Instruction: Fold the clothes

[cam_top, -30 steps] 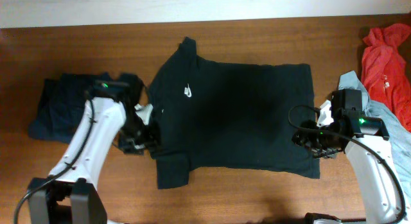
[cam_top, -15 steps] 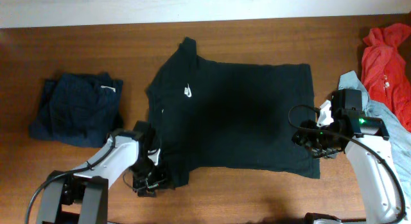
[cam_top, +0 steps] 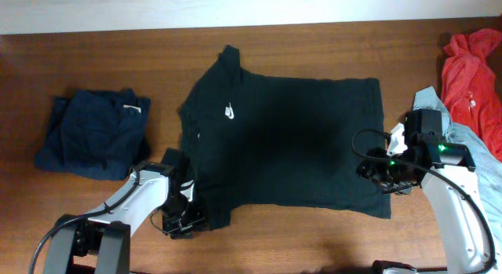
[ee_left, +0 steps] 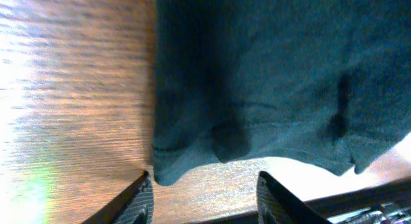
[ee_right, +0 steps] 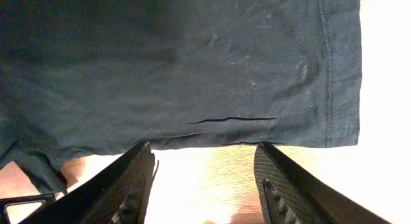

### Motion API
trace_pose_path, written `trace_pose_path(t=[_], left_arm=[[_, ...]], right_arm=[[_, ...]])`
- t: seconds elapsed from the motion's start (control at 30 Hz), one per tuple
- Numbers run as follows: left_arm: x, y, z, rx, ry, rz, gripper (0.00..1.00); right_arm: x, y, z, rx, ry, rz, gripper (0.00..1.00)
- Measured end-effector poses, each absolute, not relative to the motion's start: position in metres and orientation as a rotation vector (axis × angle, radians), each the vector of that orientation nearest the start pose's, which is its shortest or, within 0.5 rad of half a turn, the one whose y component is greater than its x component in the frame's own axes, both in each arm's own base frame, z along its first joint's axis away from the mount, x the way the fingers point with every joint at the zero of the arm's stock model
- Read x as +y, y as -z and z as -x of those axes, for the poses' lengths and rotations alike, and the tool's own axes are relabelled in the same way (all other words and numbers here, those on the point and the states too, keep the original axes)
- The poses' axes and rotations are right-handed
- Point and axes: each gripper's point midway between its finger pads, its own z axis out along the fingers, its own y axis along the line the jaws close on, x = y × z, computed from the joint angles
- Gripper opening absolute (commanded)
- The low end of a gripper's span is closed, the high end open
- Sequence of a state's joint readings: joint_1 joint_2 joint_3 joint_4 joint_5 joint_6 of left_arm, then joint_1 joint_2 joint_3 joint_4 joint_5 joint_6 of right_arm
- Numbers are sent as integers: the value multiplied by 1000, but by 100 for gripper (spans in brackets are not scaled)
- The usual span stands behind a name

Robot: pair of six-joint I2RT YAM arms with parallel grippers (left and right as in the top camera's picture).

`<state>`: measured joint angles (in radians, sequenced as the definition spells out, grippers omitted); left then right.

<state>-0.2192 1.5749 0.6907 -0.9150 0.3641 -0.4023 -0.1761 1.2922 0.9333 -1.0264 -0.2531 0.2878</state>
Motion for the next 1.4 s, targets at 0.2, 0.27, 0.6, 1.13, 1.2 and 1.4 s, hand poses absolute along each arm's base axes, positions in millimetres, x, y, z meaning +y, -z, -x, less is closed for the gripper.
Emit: trace_pose_path(t=[0.2,0.27,0.6,1.13,1.2,1.4], left_arm=[[-94,2,-157,3394,445,374,50],[-92,2,-166,3361,417,359,51],[-78,2,-181,3288,262,438,55],[-79,6,-167,3295,294,536,3],[-81,7,-166,3297,311,537,0],[-81,2,-165,3313,307,531,1]], right_arm=[[0,-101,-246,2875,-389,-643,54],[0,-101,-246,2875,-390,-643,54],[1,-100,-242,2891,-390,-651,54],[1,-100,-242,2892,-390,-650,54],[1,-100,-242,2892,-390,-650,54],[1,-100,-242,2892,-390,-650,54]])
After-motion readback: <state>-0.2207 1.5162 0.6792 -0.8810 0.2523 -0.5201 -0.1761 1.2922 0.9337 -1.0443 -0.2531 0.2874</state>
